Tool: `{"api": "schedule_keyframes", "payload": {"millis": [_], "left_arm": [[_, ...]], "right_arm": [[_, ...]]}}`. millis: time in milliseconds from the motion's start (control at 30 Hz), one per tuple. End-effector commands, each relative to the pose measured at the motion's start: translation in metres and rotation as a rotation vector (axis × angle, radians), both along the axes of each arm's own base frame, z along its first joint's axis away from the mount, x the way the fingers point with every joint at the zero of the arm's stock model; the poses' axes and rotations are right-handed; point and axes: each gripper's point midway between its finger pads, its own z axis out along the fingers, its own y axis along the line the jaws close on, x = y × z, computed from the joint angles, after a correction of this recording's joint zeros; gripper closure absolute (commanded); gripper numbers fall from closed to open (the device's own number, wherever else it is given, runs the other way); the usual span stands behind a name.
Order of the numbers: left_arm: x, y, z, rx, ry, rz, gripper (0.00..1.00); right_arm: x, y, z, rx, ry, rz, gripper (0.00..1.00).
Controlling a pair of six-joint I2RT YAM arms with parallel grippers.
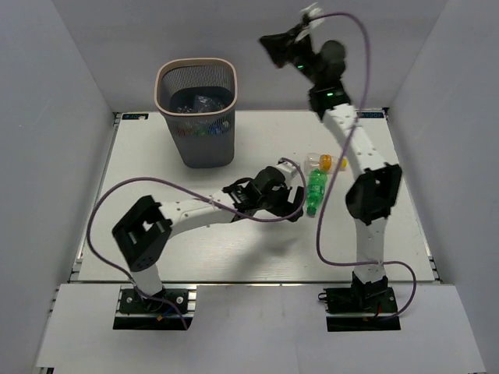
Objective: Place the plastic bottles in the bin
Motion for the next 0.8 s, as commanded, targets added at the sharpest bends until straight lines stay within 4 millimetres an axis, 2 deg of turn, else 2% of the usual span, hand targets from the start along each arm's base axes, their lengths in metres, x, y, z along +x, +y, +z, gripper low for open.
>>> {"api": "schedule_keyframes", "payload": {"millis": [0, 33, 67, 100, 133, 167, 200, 233, 267, 300, 333, 367, 400, 433, 500, 567, 700, 733, 767], "left_arm": [[0.014, -0.024, -0.001, 0.014, -0.057, 0.002, 0.0], [0.019, -0.038, 0.009, -0.019, -0.084, 0.0, 0.0], [0.023, -0.042, 0.007, -0.015, -0.088, 0.009, 0.0], [0.031, -0.053, 0.019, -0.03, -0.123, 0.032, 0.0], [0.037, -0.06, 0.005, -0.008, -0.118, 0.042, 0.0], [0.045, -0.061, 0.002, 0.014, -0.126, 0.068, 0.0], [0.056, -0.069, 0.015, 0.013, -0.167, 0.113, 0.0], [0.057, -0.075, 0.012, 0.031, -0.181, 0.116, 0.0], [0.066, -0.073, -0.003, 0.074, -0.191, 0.155, 0.0], [0.067, -0.082, 0.001, 0.061, -0.203, 0.156, 0.0], [0.072, -0.083, -0.001, 0.069, -0.212, 0.174, 0.0], [0.076, -0.082, -0.007, 0.097, -0.215, 0.193, 0.0], [0.077, -0.091, -0.014, 0.111, -0.214, 0.19, 0.0], [0.081, -0.091, -0.02, 0.131, -0.211, 0.209, 0.0], [0.088, -0.094, -0.038, 0.184, -0.2, 0.232, 0.0], [0.095, -0.096, -0.045, 0.211, -0.203, 0.261, 0.0], [0.107, -0.097, -0.071, 0.287, -0.215, 0.302, 0.0], [0.11, -0.096, -0.074, 0.303, -0.222, 0.315, 0.0], [0.114, -0.1, -0.068, 0.297, -0.231, 0.325, 0.02]], "right_arm": [[0.012, -0.121, 0.014, -0.052, 0.167, -0.249, 0.78], [0.023, -0.154, -0.039, -0.117, 0.358, -0.298, 0.63], [0.023, -0.195, -0.046, -0.144, 0.39, -0.367, 0.48], [0.019, -0.21, -0.075, -0.184, 0.499, -0.381, 0.15], [0.015, -0.245, -0.104, -0.253, 0.58, -0.433, 0.1], [0.009, -0.279, -0.129, -0.282, 0.68, -0.479, 0.1], [0.001, -0.304, -0.13, -0.288, 0.703, -0.522, 0.1], [-0.009, -0.312, -0.167, -0.349, 0.773, -0.502, 0.1], [-0.023, -0.329, -0.187, -0.385, 0.839, -0.506, 0.1], [-0.037, -0.342, -0.18, -0.381, 0.83, -0.524, 0.1], [-0.056, -0.345, -0.232, -0.419, 0.939, -0.492, 0.12], [-0.061, -0.352, -0.234, -0.407, 0.927, -0.49, 0.13], [-0.081, -0.356, -0.237, -0.4, 0.932, -0.502, 0.13], [-0.085, -0.358, -0.24, -0.411, 0.912, -0.501, 0.15], [-0.108, -0.358, -0.255, -0.403, 0.943, -0.485, 0.15], [-0.119, -0.356, -0.263, -0.401, 0.956, -0.467, 0.16], [-0.128, -0.36, -0.262, -0.377, 0.956, -0.477, 0.16], [-0.129, -0.36, -0.262, -0.379, 0.949, -0.474, 0.16], [-0.129, -0.361, -0.263, -0.381, 0.951, -0.478, 0.16]]}}
